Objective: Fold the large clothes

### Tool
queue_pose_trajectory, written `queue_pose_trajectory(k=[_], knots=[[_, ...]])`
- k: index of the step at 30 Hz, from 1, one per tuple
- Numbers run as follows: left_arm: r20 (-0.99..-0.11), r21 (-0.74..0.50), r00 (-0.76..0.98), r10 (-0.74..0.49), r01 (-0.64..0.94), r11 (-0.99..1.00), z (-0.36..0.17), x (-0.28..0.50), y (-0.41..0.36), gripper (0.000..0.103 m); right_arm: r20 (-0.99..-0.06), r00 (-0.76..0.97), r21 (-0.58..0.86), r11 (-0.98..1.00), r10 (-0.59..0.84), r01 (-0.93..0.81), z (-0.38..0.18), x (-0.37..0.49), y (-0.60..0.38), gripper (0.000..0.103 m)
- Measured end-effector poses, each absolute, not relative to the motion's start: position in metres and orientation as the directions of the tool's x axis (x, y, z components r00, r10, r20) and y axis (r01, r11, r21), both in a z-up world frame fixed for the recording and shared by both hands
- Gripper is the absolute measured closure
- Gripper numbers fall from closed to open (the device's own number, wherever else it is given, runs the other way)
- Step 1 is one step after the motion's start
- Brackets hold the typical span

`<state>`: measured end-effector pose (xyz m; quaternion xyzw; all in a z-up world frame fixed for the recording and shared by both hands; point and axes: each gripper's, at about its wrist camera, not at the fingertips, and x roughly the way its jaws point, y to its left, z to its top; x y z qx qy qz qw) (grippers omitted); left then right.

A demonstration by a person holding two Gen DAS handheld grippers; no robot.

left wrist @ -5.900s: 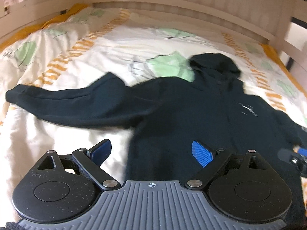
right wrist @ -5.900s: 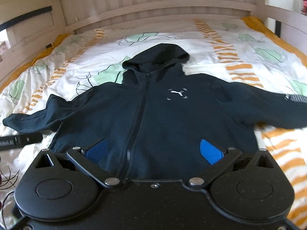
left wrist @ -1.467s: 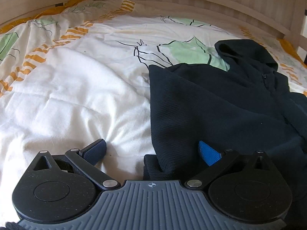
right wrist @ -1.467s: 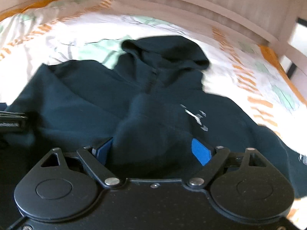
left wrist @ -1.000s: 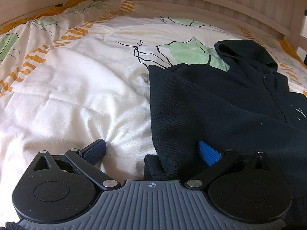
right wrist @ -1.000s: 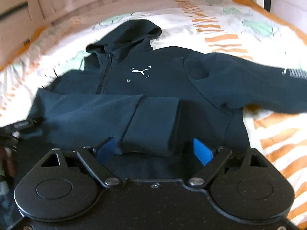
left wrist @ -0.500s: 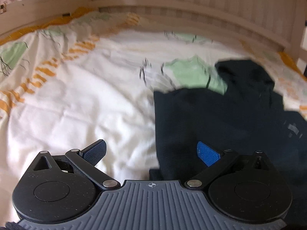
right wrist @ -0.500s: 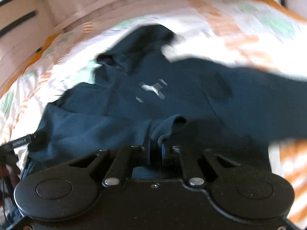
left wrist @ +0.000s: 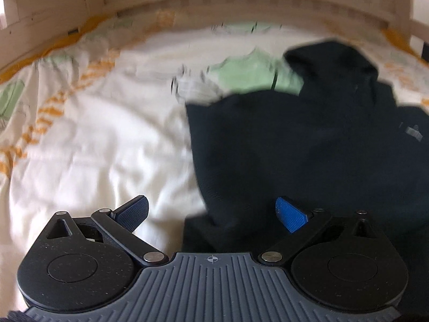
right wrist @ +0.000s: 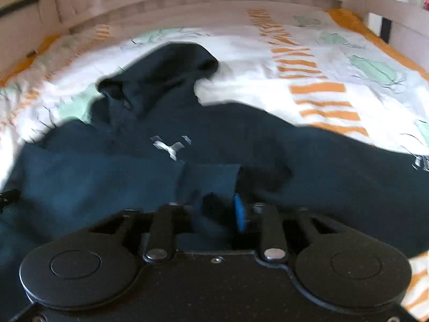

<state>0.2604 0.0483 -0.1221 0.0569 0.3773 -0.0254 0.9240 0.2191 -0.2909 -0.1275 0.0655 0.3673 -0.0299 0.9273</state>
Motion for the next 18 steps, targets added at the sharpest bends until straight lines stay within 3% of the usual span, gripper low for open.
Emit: queue_pose_trajectory(k=[3,7,9,18], knots=[[-0.703,0.014,0.710,-0.038,0.067,0.998,-0.126,0.260,0.060,0.000,-0.646,0.763,0.107,0.986,-0.028,0.127,-0.124,0.202,-0.294,0.048],[-0.693,0.031,0.720,-0.029,0.070,0.997,-0.129,0.256,0.057,0.000,-0.612,0.788,0.029,0.993,-0.071,0.112,-0.124,0.200,-0.282,0.036],[-0.688,0.026,0.725,-0.033,0.070,0.997,-0.130,0.254,0.057,0.000,-0.664,0.743,-0.001,0.994,-0.083,0.110,-0.140,0.210,-0.281,0.036],[-0.696,0.009,0.717,-0.044,0.070,0.998,-0.130,0.258,0.059,0.000,-0.645,0.762,0.059,0.991,-0.054,0.120,-0.147,0.209,-0.288,0.027]])
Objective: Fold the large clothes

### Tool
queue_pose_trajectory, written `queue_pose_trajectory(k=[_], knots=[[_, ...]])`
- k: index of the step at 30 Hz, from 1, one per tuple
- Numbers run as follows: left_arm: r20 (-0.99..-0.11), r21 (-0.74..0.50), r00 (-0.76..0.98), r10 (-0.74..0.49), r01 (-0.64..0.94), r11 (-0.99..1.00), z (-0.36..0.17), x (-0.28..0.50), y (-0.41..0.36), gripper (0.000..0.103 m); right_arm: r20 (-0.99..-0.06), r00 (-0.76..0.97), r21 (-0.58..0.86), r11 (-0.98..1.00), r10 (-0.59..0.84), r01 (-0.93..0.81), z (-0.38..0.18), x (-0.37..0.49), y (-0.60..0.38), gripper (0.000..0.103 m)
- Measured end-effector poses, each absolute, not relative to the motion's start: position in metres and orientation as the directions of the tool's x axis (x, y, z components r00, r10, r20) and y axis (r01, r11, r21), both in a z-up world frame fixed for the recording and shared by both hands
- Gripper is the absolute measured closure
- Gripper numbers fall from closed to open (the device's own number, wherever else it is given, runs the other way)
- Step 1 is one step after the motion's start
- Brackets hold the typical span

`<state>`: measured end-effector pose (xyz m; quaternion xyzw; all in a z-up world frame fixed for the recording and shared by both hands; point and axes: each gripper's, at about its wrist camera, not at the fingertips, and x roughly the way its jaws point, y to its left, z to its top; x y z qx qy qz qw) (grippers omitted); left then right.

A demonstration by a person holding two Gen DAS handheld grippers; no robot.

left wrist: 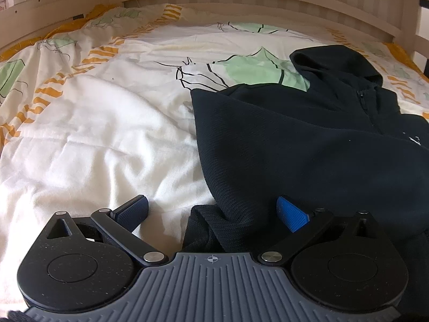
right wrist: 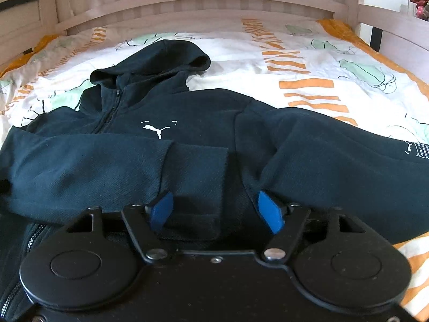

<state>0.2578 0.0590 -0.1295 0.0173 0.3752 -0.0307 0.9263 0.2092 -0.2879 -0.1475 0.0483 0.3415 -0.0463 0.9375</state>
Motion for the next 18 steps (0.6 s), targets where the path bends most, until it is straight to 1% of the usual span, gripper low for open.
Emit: queue_pose_trajectory(k=[1,4,6,9,13,15,18], knots=[[-0.701,0.003,0.711,-0.052,0.075,0.997,-0.129,0.259,0.060,0.000,-0.645,0.763,0.064,0.991,-0.051,0.121,-0.148,0.208,-0.288,0.024],[-0.729,-0.002,0.681,-0.071,0.101,0.995,-0.123,0.261,0.061,0.000,-0.639,0.769,0.090,0.989,-0.031,0.114,-0.144,0.206,-0.290,0.017],[-0.741,0.007,0.668,-0.069,0.111,0.994,-0.114,0.258,0.059,0.001,-0.634,0.773,0.118,0.987,-0.013,0.113,-0.136,0.197,-0.292,0.016],[-0.719,0.011,0.691,-0.076,0.120,0.993,-0.096,0.245,0.051,0.001,-0.611,0.791,0.196,0.976,0.045,0.096,-0.122,0.177,-0.299,0.007],[-0.688,-0.014,0.714,-0.129,0.165,0.986,-0.069,0.229,0.027,0.001,-0.606,0.793,0.264,0.956,0.062,0.126,-0.105,0.150,-0.321,0.006],[-0.663,-0.008,0.733,-0.151,0.195,0.981,-0.057,0.222,0.008,0.001,-0.616,0.787,0.281,0.943,0.035,0.178,-0.101,0.141,-0.338,0.004],[-0.619,0.035,0.767,-0.169,0.242,0.970,-0.042,0.212,-0.028,0.001,-0.637,0.770,0.300,0.911,-0.030,0.284,-0.100,0.130,-0.371,0.001]])
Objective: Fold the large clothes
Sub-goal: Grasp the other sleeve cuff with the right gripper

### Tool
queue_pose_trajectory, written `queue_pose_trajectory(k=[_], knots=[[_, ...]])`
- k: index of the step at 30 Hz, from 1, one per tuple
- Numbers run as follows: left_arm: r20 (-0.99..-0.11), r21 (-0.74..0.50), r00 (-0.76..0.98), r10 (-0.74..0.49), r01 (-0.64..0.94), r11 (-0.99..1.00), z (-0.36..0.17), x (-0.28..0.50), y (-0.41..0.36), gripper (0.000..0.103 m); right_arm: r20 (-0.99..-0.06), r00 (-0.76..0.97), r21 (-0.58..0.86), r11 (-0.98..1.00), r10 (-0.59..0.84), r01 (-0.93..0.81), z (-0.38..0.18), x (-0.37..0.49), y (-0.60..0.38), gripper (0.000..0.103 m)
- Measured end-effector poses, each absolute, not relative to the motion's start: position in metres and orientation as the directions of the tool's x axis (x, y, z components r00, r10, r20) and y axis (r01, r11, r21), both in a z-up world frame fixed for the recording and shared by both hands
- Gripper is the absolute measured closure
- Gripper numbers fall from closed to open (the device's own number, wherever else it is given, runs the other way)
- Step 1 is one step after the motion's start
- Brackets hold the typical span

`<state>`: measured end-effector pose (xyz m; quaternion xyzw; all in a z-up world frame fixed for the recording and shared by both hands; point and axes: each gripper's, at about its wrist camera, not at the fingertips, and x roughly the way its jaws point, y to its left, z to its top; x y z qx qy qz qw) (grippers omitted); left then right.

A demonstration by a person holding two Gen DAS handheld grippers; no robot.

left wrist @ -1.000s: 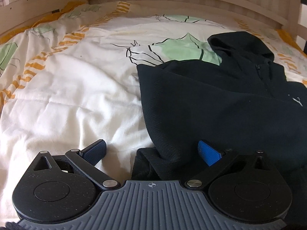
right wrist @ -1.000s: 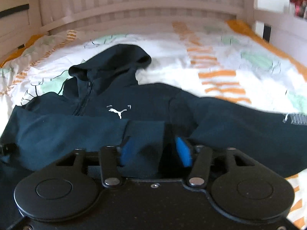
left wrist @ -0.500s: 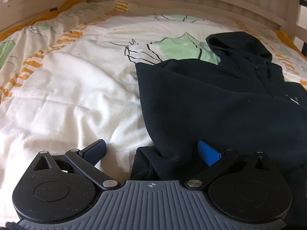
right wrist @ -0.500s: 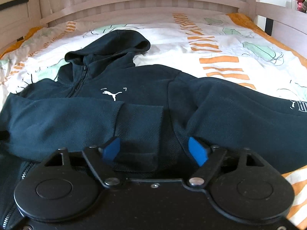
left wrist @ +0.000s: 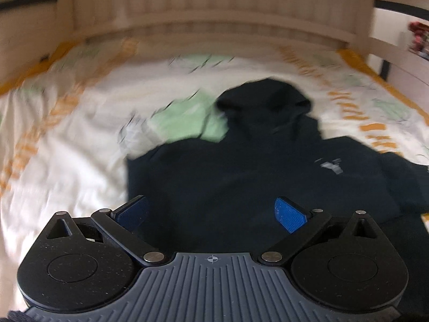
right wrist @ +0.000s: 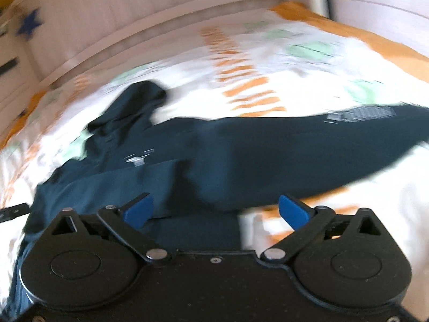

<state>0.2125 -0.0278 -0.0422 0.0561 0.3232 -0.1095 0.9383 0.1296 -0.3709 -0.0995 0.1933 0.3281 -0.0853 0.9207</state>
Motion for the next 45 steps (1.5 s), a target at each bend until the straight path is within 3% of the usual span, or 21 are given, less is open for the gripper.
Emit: queue_pose_trajectory(k=[11,22,23,25,26,28,29,39,45], knots=[[-0.606,0.041,0.733,-0.311,0.419,0.907,-0.036,0.213,-0.134,0.001,-0.689,0.669,0.399,0.626,-0.277,0.670,-0.112,0.109,-0.519,0.001],[-0.646,0.103,0.692,-0.323,0.498,0.861,-0.063,0.227,-0.206,0.002,-0.682,0.647,0.470,0.473,-0.342,0.745,-0.143,0.129,-0.586,0.002],[-0.648,0.104,0.689,-0.325,0.503,0.858,-0.065,0.228,-0.211,0.002,-0.681,0.646,0.466,0.478,-0.344,0.745,-0.146,0.129,-0.586,0.006],[-0.653,0.108,0.682,-0.328,0.513,0.852,-0.071,0.231,-0.220,0.002,-0.688,0.630,0.439,0.485,-0.360,0.756,-0.149,0.128,-0.586,0.032],[-0.657,0.108,0.677,-0.331,0.519,0.848,-0.075,0.232,-0.225,0.002,-0.686,0.631,0.439,0.485,-0.363,0.756,-0.148,0.127,-0.587,0.039],[-0.663,0.108,0.669,-0.336,0.529,0.842,-0.080,0.236,-0.234,0.002,-0.668,0.652,0.470,0.476,-0.359,0.743,-0.144,0.120,-0.590,0.072],[-0.665,0.107,0.665,-0.340,0.535,0.838,-0.083,0.237,-0.238,0.002,-0.655,0.669,0.488,0.478,-0.351,0.730,-0.142,0.117,-0.592,0.076],[-0.712,0.149,0.629,-0.313,0.570,0.808,-0.121,0.243,-0.272,0.001,-0.493,0.764,0.466,0.616,-0.416,0.636,-0.100,0.110,-0.579,0.078],[-0.710,0.105,0.629,-0.319,0.541,0.834,-0.132,0.248,-0.270,0.000,-0.438,0.804,0.470,0.660,-0.403,0.586,-0.091,0.110,-0.574,0.078]])
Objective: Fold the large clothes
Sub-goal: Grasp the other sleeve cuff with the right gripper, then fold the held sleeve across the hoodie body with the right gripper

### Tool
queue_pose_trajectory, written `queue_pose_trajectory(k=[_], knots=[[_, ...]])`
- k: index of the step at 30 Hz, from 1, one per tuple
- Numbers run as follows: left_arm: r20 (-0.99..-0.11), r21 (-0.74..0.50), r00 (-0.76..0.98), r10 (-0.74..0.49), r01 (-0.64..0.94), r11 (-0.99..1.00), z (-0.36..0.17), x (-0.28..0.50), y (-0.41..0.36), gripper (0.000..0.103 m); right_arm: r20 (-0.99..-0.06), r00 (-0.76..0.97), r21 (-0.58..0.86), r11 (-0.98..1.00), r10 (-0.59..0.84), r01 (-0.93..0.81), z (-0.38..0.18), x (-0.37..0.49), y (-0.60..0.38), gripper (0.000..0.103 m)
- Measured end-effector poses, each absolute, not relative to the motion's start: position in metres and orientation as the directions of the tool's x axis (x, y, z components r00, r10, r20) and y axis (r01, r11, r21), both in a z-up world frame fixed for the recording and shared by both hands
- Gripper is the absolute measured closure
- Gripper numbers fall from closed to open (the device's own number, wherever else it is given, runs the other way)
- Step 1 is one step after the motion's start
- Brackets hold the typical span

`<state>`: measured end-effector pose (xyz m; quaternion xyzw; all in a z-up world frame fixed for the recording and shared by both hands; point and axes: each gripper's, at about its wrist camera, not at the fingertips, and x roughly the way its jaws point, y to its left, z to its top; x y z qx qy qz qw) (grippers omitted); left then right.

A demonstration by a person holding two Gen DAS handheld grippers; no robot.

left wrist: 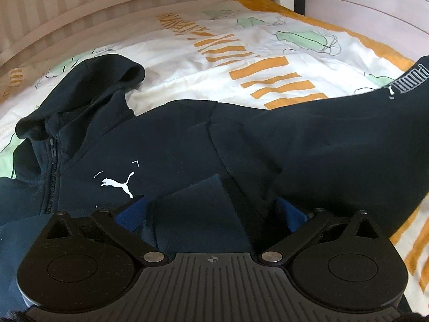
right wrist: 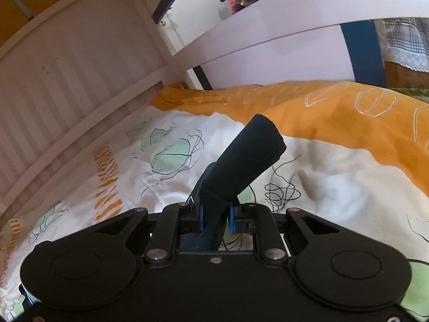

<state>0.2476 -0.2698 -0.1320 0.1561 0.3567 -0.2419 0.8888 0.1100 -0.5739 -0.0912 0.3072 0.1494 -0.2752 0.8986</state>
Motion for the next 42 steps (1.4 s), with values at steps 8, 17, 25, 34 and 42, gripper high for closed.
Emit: queue_pose_trajectory(k=[8,17,25,34,42], knots=[[-0.692,-0.019,0.606,-0.392,0.528,0.849,-0.097,0.248,-0.238,0.013,-0.433,0.828,0.425,0.730,-0.356,0.536,-0.081,0.124,-0.558,0.078],[-0.654,-0.090,0.662,-0.367,0.413,0.906,-0.052,0.254,-0.116,0.012,-0.386,0.895,0.343,0.866,-0.224,0.365,-0.023,0.149,-0.468,0.078],[-0.649,-0.155,0.708,-0.277,0.233,0.960,-0.039,0.264,-0.002,0.012,-0.372,0.926,0.298,0.953,0.064,0.054,0.005,0.203,-0.312,0.078],[-0.674,-0.192,0.712,-0.199,0.092,0.977,-0.051,0.258,0.085,0.012,-0.516,0.826,0.219,0.967,0.227,-0.130,-0.060,0.249,-0.164,0.078],[-0.675,-0.270,0.703,-0.222,0.045,0.962,-0.059,0.253,0.117,0.012,-0.582,0.759,0.198,0.956,0.292,-0.216,-0.104,0.247,-0.107,0.047]])
